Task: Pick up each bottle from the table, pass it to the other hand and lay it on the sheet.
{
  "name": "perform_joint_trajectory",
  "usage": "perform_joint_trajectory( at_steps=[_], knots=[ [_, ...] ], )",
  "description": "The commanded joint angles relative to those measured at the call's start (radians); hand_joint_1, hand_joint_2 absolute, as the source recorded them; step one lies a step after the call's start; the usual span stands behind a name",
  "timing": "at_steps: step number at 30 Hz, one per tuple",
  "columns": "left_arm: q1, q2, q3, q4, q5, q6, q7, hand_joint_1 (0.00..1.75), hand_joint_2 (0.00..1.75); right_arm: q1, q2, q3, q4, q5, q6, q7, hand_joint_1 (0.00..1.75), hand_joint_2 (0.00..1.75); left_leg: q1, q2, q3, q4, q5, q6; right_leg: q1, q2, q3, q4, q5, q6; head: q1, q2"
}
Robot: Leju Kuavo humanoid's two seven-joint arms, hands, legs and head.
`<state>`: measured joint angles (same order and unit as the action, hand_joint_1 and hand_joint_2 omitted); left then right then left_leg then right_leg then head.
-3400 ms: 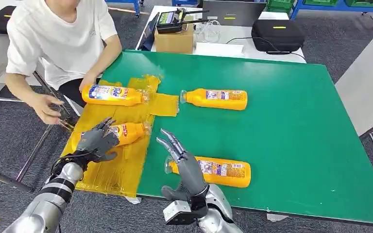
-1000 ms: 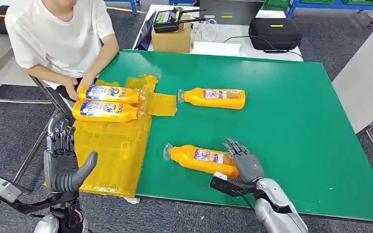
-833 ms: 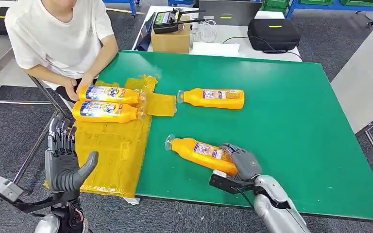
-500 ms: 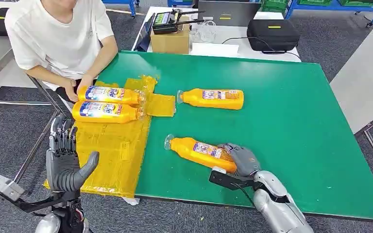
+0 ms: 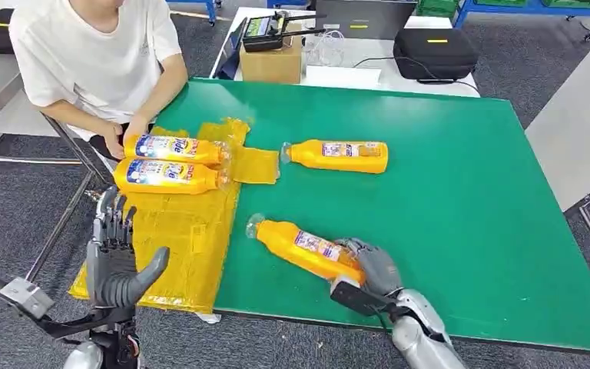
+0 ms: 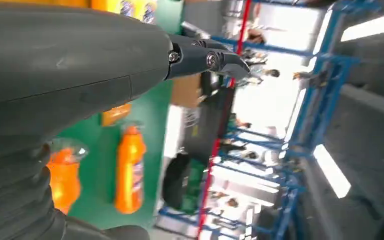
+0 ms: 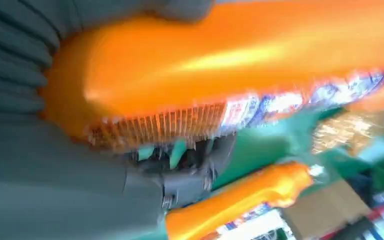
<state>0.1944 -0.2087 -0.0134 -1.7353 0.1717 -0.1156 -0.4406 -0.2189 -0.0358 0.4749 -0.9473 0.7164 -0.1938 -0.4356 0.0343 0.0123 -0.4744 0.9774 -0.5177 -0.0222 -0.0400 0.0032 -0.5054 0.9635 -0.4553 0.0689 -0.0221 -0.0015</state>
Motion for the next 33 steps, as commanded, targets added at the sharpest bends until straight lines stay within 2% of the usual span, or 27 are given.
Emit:
perform_joint_trajectory(
  at_steps=[1, 2, 6, 12, 14, 15, 17, 18, 19, 21, 22, 33],
  knots=[
    [-0.005, 0.007, -0.134, 0.147, -0.036, 0.018, -0.028, 0.00, 1.75, 0.114, 0.120, -0.140, -0.313, -0.066, -0.156, -0.073, 1.75, 1.75, -0.001, -0.002, -0.004, -0.001, 0.000, 0.003, 0.000, -0.002, -0.003, 0.000, 0.000, -0.004, 0.000, 0.000],
    [-0.008, 0.021, -0.159, 0.162, -0.042, 0.007, -0.026, 0.00, 1.75, 0.114, 0.129, -0.149, -0.332, -0.068, -0.190, -0.084, 1.75, 1.75, -0.001, -0.001, -0.004, -0.001, 0.000, 0.002, 0.000, -0.002, -0.004, 0.000, 0.000, -0.003, 0.000, 0.000],
    [-0.002, 0.044, -0.215, 0.196, -0.048, -0.030, -0.036, 0.00, 1.75, 0.117, 0.168, -0.188, -0.375, -0.201, -0.141, -0.113, 1.75, 1.75, -0.001, -0.003, -0.004, -0.002, 0.000, 0.003, 0.000, -0.003, -0.003, -0.002, -0.001, -0.004, 0.000, 0.000],
    [0.001, 0.036, -0.242, 0.217, -0.143, 0.017, -0.121, 0.00, 1.75, 0.099, 0.204, -0.183, -0.376, -0.283, -0.082, -0.134, 1.75, 1.75, -0.001, -0.001, -0.006, -0.002, 0.001, 0.002, 0.000, -0.002, -0.005, -0.001, 0.000, -0.003, 0.000, 0.000],
    [0.005, 0.029, -0.239, 0.226, -0.075, -0.036, -0.097, 0.00, 1.75, 0.097, 0.207, -0.148, -0.358, -0.284, -0.048, -0.128, 1.75, 1.75, -0.001, -0.001, -0.005, -0.002, 0.000, 0.003, 0.000, -0.001, -0.005, -0.002, 0.000, -0.004, 0.000, 0.000],
    [0.006, 0.029, -0.242, 0.231, -0.049, -0.063, -0.101, 0.00, 1.75, 0.089, 0.200, -0.098, -0.330, -0.281, 0.034, -0.117, 1.75, 1.75, -0.001, -0.001, -0.005, -0.002, 0.000, 0.002, 0.000, -0.001, -0.005, -0.001, 0.000, -0.003, 0.000, 0.000],
    [0.000, 0.028, -0.245, 0.240, -0.004, -0.111, -0.098, 0.00, 1.75, 0.073, 0.201, -0.027, -0.271, -0.257, 0.078, -0.120, 1.75, 1.75, -0.001, 0.000, -0.004, -0.003, 0.001, 0.003, 0.000, -0.001, -0.004, -0.002, 0.000, -0.004, 0.000, 0.000],
    [-0.001, 0.029, -0.243, 0.240, -0.002, -0.115, -0.098, 0.00, 1.75, 0.072, 0.206, -0.018, -0.261, -0.256, 0.079, -0.121, 1.75, 1.75, 0.000, 0.000, -0.005, -0.002, 0.000, 0.002, 0.001, 0.000, -0.005, -0.002, 0.000, -0.003, 0.000, 0.000],
    [-0.011, 0.034, -0.253, 0.248, 0.080, -0.197, -0.082, 0.00, 1.75, 0.056, 0.202, 0.041, -0.235, -0.194, 0.061, -0.139, 1.75, 1.75, -0.001, 0.000, -0.005, -0.002, 0.000, 0.002, 0.000, 0.000, -0.005, -0.001, 0.000, -0.003, 0.000, 0.000],
    [-0.019, 0.031, -0.255, 0.247, 0.082, -0.203, -0.081, 0.00, 1.75, 0.052, 0.228, 0.069, -0.223, -0.187, 0.055, -0.131, 1.75, 1.75, 0.000, 0.001, -0.005, -0.002, 0.000, 0.002, 0.000, 0.000, -0.005, -0.001, 0.000, -0.003, 0.000, 0.000],
    [-0.028, 0.036, -0.268, 0.244, 0.121, -0.259, -0.080, 0.00, 1.75, 0.034, 0.228, 0.123, -0.214, -0.196, 0.103, -0.156, 1.75, 1.75, 0.000, 0.001, -0.005, -0.002, 0.000, 0.002, 0.001, 0.000, -0.005, -0.001, 0.000, -0.003, 0.001, 0.000],
    [-0.085, 0.026, -0.303, 0.258, 0.188, -0.309, -0.051, 0.00, 1.75, 0.011, 0.253, 0.282, -0.220, -0.212, 0.070, -0.222, 1.75, 1.75, 0.000, -0.002, -0.007, -0.002, 0.001, 0.002, 0.001, -0.002, -0.005, -0.002, 0.000, -0.004, 0.000, 0.000]
  ],
)
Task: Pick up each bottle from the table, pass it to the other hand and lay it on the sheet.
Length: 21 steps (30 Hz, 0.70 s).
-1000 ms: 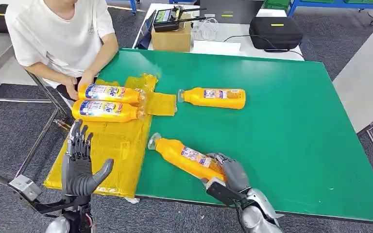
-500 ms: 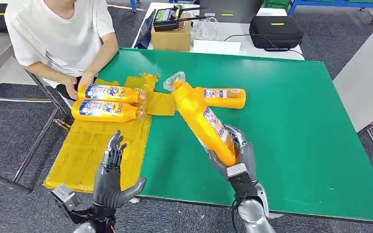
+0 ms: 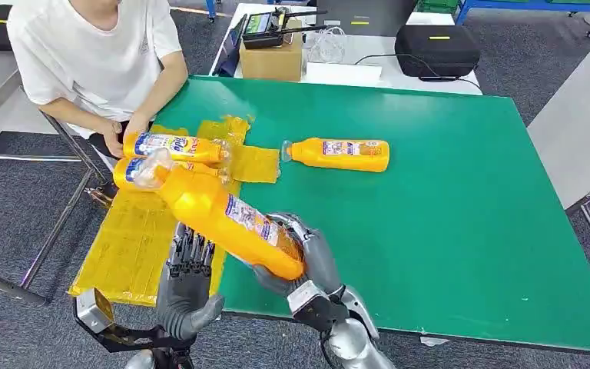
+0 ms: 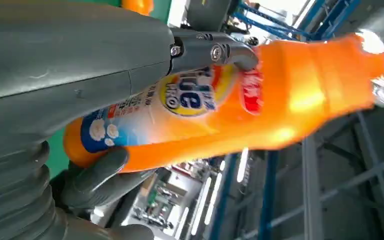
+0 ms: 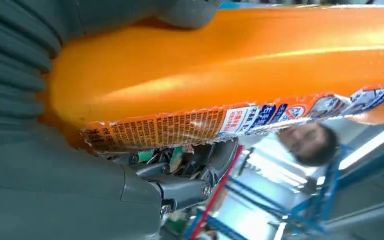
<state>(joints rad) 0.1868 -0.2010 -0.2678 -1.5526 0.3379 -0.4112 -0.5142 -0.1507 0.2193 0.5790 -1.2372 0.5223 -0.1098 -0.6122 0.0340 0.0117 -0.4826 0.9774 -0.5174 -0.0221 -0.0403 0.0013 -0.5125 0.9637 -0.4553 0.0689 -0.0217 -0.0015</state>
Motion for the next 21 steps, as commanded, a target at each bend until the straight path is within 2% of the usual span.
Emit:
perform_joint_trajectory(
  at_steps=[1, 9, 13, 15, 16, 17, 18, 19, 20, 21],
  knots=[
    [-0.079, 0.016, -0.045, 0.073, 0.017, -0.003, 0.022, 0.00, 1.75, -0.057, -0.006, 0.182, 0.065, -0.036, -0.024, -0.061, 1.75, 1.75, 0.000, -0.001, 0.001, -0.001, 0.000, 0.002, 0.000, -0.001, 0.001, -0.001, 0.000, -0.003, 0.000, 0.000],
    [-0.082, 0.018, -0.043, 0.044, -0.043, 0.041, 0.004, 0.00, 1.75, -0.060, -0.017, 0.224, 0.118, -0.057, -0.018, -0.058, 1.75, 1.75, 0.000, -0.001, 0.002, -0.002, 0.000, 0.003, 0.001, 0.000, 0.001, -0.002, 0.001, -0.004, 0.000, 0.000],
    [-0.074, 0.005, -0.003, 0.012, -0.031, 0.056, -0.017, 0.00, 1.75, -0.081, -0.001, 0.272, 0.253, -0.056, 0.032, -0.020, 1.75, 1.75, 0.001, -0.001, 0.003, -0.003, 0.001, 0.003, 0.002, 0.000, 0.003, -0.004, 0.001, -0.005, 0.000, 0.000],
    [-0.072, 0.005, 0.010, -0.001, -0.026, 0.052, -0.020, 0.00, 1.75, -0.082, 0.007, 0.285, 0.298, -0.058, 0.028, -0.032, 1.75, 1.75, 0.000, -0.001, 0.002, -0.003, 0.001, 0.002, 0.001, 0.000, 0.002, -0.003, 0.001, -0.004, 0.000, 0.000],
    [-0.069, 0.000, 0.024, -0.012, -0.013, 0.042, -0.027, 0.86, 1.75, -0.087, 0.010, 0.297, 0.324, -0.061, 0.036, -0.033, 1.75, 1.75, 0.000, -0.001, 0.002, -0.002, 0.000, 0.002, 0.001, 0.000, 0.002, -0.002, 0.000, -0.003, 0.000, 0.000],
    [-0.069, -0.001, 0.027, -0.015, -0.007, 0.037, -0.028, 0.86, 1.75, -0.087, 0.010, 0.300, 0.328, -0.061, 0.038, -0.033, 1.75, 1.75, 0.001, -0.002, 0.003, -0.004, 0.001, 0.002, 0.002, -0.001, 0.003, -0.004, 0.001, -0.005, 0.000, 0.000],
    [-0.066, -0.002, 0.035, -0.026, 0.015, 0.016, -0.031, 1.75, 1.75, -0.087, 0.008, 0.301, 0.335, -0.063, 0.039, -0.031, 1.75, 1.75, 0.001, -0.002, 0.002, -0.003, 0.000, 0.002, 0.002, -0.001, 0.002, -0.003, 0.000, -0.004, 0.000, 0.000],
    [-0.060, -0.003, 0.047, -0.036, 0.041, -0.008, -0.038, 1.75, 1.75, -0.092, 0.005, 0.305, 0.343, -0.045, 0.032, 0.001, 0.56, 1.75, 0.001, -0.003, 0.003, -0.004, 0.001, 0.003, 0.002, -0.002, 0.003, -0.004, 0.000, -0.005, 0.000, 0.000],
    [-0.060, -0.003, 0.047, -0.036, 0.041, -0.008, -0.038, 1.75, 1.75, -0.092, 0.005, 0.305, 0.343, -0.045, 0.032, 0.001, 0.56, 1.75, 0.001, -0.002, 0.002, -0.003, 0.000, 0.003, 0.002, -0.002, 0.002, -0.003, 0.000, -0.004, 0.000, 0.000],
    [-0.053, -0.005, 0.061, -0.049, 0.050, -0.019, -0.038, 1.75, 1.75, -0.090, 0.000, 0.300, 0.337, -0.038, 0.023, 0.010, 0.00, 1.75, 0.001, -0.002, 0.002, -0.002, 0.000, 0.002, 0.002, -0.002, 0.002, -0.003, 0.000, -0.004, 0.000, 0.000]
  ],
)
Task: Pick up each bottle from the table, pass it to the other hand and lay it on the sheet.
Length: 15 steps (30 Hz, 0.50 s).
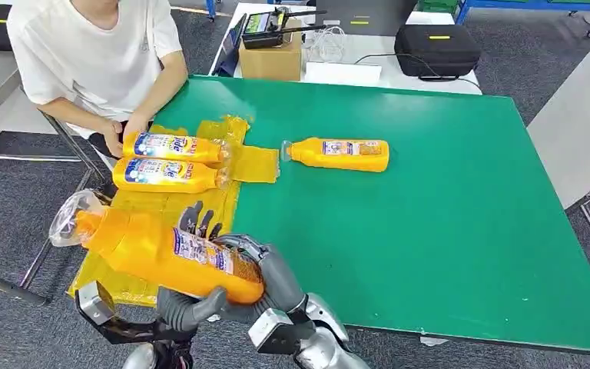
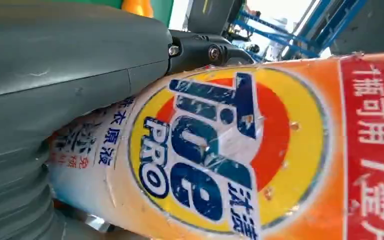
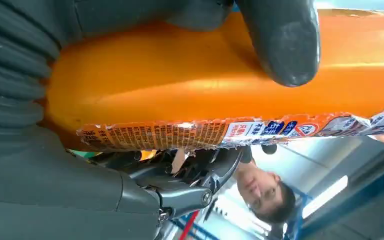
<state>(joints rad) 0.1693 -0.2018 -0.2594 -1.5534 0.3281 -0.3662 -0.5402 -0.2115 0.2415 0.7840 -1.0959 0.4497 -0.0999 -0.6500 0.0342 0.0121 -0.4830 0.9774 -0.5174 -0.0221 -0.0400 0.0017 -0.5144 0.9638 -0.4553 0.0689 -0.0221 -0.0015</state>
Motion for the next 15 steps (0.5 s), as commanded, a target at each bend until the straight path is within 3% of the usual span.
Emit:
perform_joint_trajectory(
  at_steps=[1, 7, 11, 12, 15],
  knots=[
    [-0.029, -0.010, 0.069, -0.060, 0.070, -0.077, -0.015, 1.75, 1.75, -0.023, -0.026, 0.086, 0.188, 0.054, -0.018, 0.054, 0.00, 1.75, 0.000, -0.003, 0.001, -0.001, 0.000, 0.002, 0.001, -0.002, 0.003, -0.002, 0.000, -0.002, 0.000, 0.000],
    [-0.014, -0.009, 0.111, -0.062, 0.066, -0.081, 0.019, 1.75, 1.75, 0.011, -0.051, 0.054, 0.143, 0.203, -0.207, 0.093, 0.00, 1.75, 0.000, -0.005, 0.003, -0.003, 0.001, 0.004, 0.001, -0.004, 0.006, -0.004, 0.000, -0.004, 0.000, 0.000],
    [-0.018, 0.002, 0.143, -0.011, -0.009, -0.020, 0.037, 1.75, 1.75, 0.036, -0.068, 0.006, 0.099, 0.237, -0.252, 0.101, 0.00, 1.75, 0.000, -0.003, 0.003, -0.004, 0.001, 0.003, 0.001, -0.003, 0.005, -0.004, 0.000, -0.005, 0.000, 0.000],
    [-0.019, 0.002, 0.150, -0.001, -0.009, -0.026, 0.033, 1.75, 1.75, 0.042, -0.069, -0.002, 0.088, 0.237, -0.247, 0.101, 0.00, 0.00, 0.000, -0.004, 0.002, -0.003, 0.001, 0.003, 0.001, -0.004, 0.004, -0.004, 0.000, -0.004, 0.000, 0.000],
    [-0.020, 0.022, 0.186, 0.018, -0.059, 0.012, 0.051, 1.75, 1.75, 0.062, -0.071, -0.039, 0.062, 0.236, -0.252, 0.096, 0.00, 0.00, 0.000, -0.002, 0.001, -0.002, 0.001, 0.002, 0.000, -0.002, 0.002, -0.002, 0.000, -0.003, 0.000, 0.000]
  ],
)
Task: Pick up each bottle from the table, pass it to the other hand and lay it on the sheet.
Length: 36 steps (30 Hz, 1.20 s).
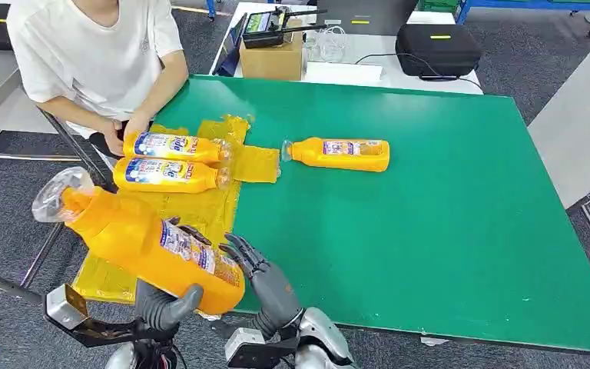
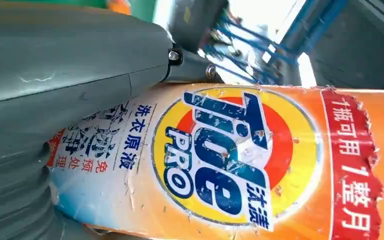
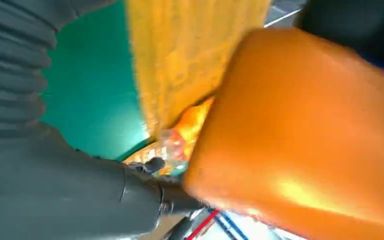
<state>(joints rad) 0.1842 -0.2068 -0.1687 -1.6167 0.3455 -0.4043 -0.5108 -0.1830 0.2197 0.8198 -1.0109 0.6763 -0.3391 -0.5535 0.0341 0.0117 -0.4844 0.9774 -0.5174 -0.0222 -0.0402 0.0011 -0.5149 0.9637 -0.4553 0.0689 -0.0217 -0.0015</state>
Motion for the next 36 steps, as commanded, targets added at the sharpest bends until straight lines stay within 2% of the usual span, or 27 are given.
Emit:
perform_joint_trajectory(
  at_steps=[1, 5, 6, 7, 9, 12, 17, 20, 21, 22, 23, 31, 32, 33, 34, 36],
  knots=[
    [-0.037, 0.030, 0.104, 0.085, -0.083, 0.050, 0.024, 1.75, 1.75, 0.039, -0.050, -0.083, -0.031, 0.008, -0.009, 0.000, 0.00, 0.00, 0.001, -0.002, 0.004, -0.004, 0.001, 0.003, 0.002, -0.001, 0.005, -0.004, 0.001, -0.005, 0.000, 0.000],
    [-0.044, 0.071, 0.141, 0.097, -0.260, 0.154, 0.020, 1.75, 1.75, 0.059, -0.055, -0.124, -0.041, -0.010, -0.015, -0.009, 0.00, 0.00, 0.000, -0.002, 0.003, -0.004, 0.001, 0.003, 0.001, -0.001, 0.003, -0.003, 0.000, -0.004, 0.000, 0.000],
    [-0.049, 0.099, 0.140, 0.097, -0.481, 0.288, 0.009, 1.75, 1.75, 0.066, -0.055, -0.139, -0.046, -0.012, -0.011, -0.011, 0.00, 0.00, 0.000, -0.002, 0.003, -0.003, 0.001, 0.003, 0.001, -0.001, 0.004, -0.003, 0.000, -0.004, 0.000, 0.000],
    [-0.054, 0.109, 0.155, 0.111, -0.559, 0.322, 0.009, 1.75, 1.75, 0.074, -0.058, -0.155, -0.055, -0.012, -0.008, -0.014, 0.00, 0.00, 0.000, -0.002, 0.003, -0.003, 0.001, 0.002, 0.000, -0.001, 0.003, -0.003, 0.000, -0.003, 0.000, 0.000],
    [-0.056, 0.109, 0.179, 0.120, -0.566, 0.311, 0.000, 1.75, 1.75, 0.078, -0.060, -0.165, -0.061, -0.011, -0.001, -0.017, 0.00, 0.00, 0.000, -0.002, 0.003, -0.003, 0.001, 0.002, 0.000, -0.001, 0.003, -0.002, 0.000, -0.003, 0.000, 0.000],
    [-0.059, 0.174, 0.198, 0.170, -0.855, 0.482, 0.066, 1.75, 1.75, 0.100, -0.072, -0.198, -0.090, -0.018, 0.001, -0.023, 0.00, 0.00, 0.000, -0.002, 0.003, -0.003, 0.001, 0.003, 0.001, -0.002, 0.003, -0.003, 0.000, -0.004, 0.000, 0.000],
    [-0.111, 0.246, 0.329, 0.303, -0.991, 0.564, 0.066, 1.75, 1.75, 0.153, -0.077, -0.223, -0.154, -0.058, 0.021, -0.070, 0.00, 0.00, 0.000, -0.002, 0.005, -0.005, 0.001, 0.003, 0.001, -0.001, 0.005, -0.004, 0.000, -0.005, 0.000, 0.000],
    [-0.158, 0.333, 0.310, 0.439, -1.243, 0.658, 0.103, 1.75, 1.75, 0.163, -0.073, -0.199, -0.168, -0.091, 0.020, -0.098, 0.00, 0.00, 0.000, -0.002, 0.003, -0.003, 0.001, 0.002, 0.001, -0.002, 0.002, -0.002, 0.000, -0.004, 0.000, 0.000],
    [-0.173, 0.337, 0.316, 0.480, -1.247, 0.669, 0.090, 1.75, 1.75, 0.163, -0.074, -0.191, -0.171, -0.095, 0.020, -0.098, 0.00, 0.00, 0.000, -0.002, 0.004, -0.005, 0.001, 0.002, 0.001, -0.002, 0.004, -0.003, 0.000, -0.005, 0.000, 0.000],
    [-0.176, 0.405, 0.247, 0.522, -1.443, 0.758, 0.133, 1.75, 1.75, 0.162, -0.075, -0.186, -0.174, -0.107, 0.023, -0.104, 0.00, 0.00, 0.000, -0.002, 0.003, -0.004, 0.001, 0.002, 0.001, -0.002, 0.003, -0.002, 0.000, -0.004, 0.000, 0.000],
    [-0.184, 0.435, 0.228, 0.562, -1.510, 0.793, 0.154, 1.75, 1.75, 0.154, -0.076, -0.181, -0.171, -0.110, 0.032, -0.105, 0.00, 0.00, 0.001, -0.002, 0.004, -0.005, 0.001, 0.003, 0.002, -0.002, 0.004, -0.004, 0.000, -0.005, 0.000, 0.000],
    [-0.258, 0.428, 0.202, 0.626, -1.454, 0.732, 0.113, 1.75, 1.75, 0.142, -0.068, -0.195, -0.130, -0.138, 0.035, -0.114, 0.00, 0.00, 0.001, -0.003, 0.004, -0.004, 0.002, 0.004, 0.002, -0.003, 0.006, -0.004, 0.000, -0.006, 0.001, 0.000],
    [-0.266, 0.424, 0.192, 0.626, -1.435, 0.717, 0.107, 1.50, 1.75, 0.143, -0.066, -0.199, -0.121, -0.145, 0.035, -0.113, 0.00, 0.00, 0.002, -0.004, 0.004, -0.005, 0.002, 0.004, 0.003, -0.003, 0.007, -0.004, 0.001, -0.007, 0.000, 0.000],
    [-0.269, 0.419, 0.186, 0.626, -1.433, 0.714, 0.106, 0.82, 1.75, 0.144, -0.066, -0.202, -0.113, -0.147, 0.032, -0.110, 0.00, 0.00, 0.002, -0.003, 0.005, -0.005, 0.002, 0.004, 0.003, -0.003, 0.007, -0.005, 0.001, -0.007, 0.000, 0.000],
    [-0.273, 0.419, 0.162, 0.626, -1.442, 0.715, 0.100, 0.07, 1.75, 0.144, -0.066, -0.203, -0.094, -0.147, 0.021, -0.107, 0.00, 0.00, 0.000, -0.003, 0.004, -0.003, 0.001, 0.002, 0.001, -0.003, 0.005, -0.002, 0.000, -0.003, 0.000, 0.000],
    [-0.272, 0.420, 0.138, 0.630, -1.453, 0.724, 0.098, 0.05, 1.75, 0.147, -0.069, -0.203, -0.077, -0.154, 0.015, -0.110, 0.00, 0.00, 0.000, -0.003, 0.005, -0.002, 0.001, 0.002, 0.000, -0.003, 0.006, -0.001, 0.000, -0.003, 0.000, 0.000]
  ],
)
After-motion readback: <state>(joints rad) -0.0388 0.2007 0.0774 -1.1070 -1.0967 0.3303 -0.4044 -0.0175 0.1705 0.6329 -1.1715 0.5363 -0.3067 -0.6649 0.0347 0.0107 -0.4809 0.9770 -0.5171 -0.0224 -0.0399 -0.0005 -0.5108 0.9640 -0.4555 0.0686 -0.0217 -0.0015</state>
